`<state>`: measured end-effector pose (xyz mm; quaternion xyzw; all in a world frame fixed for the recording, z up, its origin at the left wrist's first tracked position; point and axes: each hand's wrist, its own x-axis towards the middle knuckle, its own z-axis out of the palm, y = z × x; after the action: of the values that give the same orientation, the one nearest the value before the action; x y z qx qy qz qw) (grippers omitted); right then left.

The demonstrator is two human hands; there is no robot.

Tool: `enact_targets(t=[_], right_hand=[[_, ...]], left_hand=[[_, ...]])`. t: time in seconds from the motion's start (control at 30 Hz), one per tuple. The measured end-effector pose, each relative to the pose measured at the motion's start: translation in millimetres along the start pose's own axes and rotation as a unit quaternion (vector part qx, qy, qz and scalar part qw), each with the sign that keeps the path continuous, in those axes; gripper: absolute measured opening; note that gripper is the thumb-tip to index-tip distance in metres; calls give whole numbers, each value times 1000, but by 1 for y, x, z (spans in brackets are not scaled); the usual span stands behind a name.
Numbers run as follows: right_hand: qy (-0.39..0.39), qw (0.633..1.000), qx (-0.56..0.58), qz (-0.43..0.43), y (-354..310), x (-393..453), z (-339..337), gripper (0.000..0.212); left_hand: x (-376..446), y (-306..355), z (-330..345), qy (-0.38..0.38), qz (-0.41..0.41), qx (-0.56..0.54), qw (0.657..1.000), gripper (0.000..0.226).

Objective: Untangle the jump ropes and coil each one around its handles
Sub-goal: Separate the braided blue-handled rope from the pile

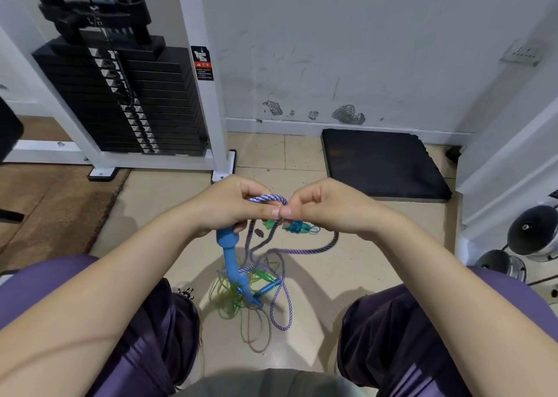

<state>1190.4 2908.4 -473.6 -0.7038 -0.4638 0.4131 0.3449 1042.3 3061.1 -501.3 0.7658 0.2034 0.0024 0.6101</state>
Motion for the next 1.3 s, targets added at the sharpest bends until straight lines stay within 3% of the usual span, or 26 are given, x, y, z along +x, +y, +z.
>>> enact_targets(t=[0.1, 0.17, 0.23, 0.33, 0.47, 0.7, 0.8, 0.87, 0.93, 1.0, 1.07, 1.17, 1.3], right_hand=[[56, 990, 119, -58, 1, 0, -4, 24], [95, 956, 258, -100, 5, 3, -12, 24], [112, 942, 300, -100, 6, 4, -21, 26], [90, 970, 224, -42, 8, 3, -23, 30], [52, 989, 141, -2, 5, 3, -5, 47], [32, 999, -38, 10, -1, 3, 3, 26], [40, 999, -12, -6, -5, 0, -1, 22], [82, 990, 100, -52, -1, 0, -5, 19], [114, 959, 238, -101, 3, 3, -13, 21], [118, 936, 316, -104, 5, 5, -20, 25], [103, 948, 291, -76, 5, 4, -21, 25], [69, 984, 161, -18, 9, 5, -14, 31], [24, 997, 69, 14, 11, 9, 7, 34]], left_hand=[[-1, -5, -10, -24, -41, 60, 997, 23], [-1, -11, -18, -5, -79, 142, 987, 22], [0, -14, -22, 39, -89, 173, 980, 23], [-2, -6, -21, 88, -50, 112, 989, 21], [-6, 5, -3, 76, 10, 92, 993, 22], [-2, 4, 6, 32, 14, 125, 992, 10], [3, -3, -1, 14, -6, 154, 988, 14], [5, -10, -9, 4, -28, 189, 982, 13], [7, -18, -15, 11, -40, 246, 968, 11], [9, -24, -19, 40, -51, 269, 961, 11], [11, -25, -19, 77, -41, 263, 961, 10], [9, -18, -12, 109, -7, 218, 970, 21], [5, -9, 2, 94, 21, 183, 978, 20]])
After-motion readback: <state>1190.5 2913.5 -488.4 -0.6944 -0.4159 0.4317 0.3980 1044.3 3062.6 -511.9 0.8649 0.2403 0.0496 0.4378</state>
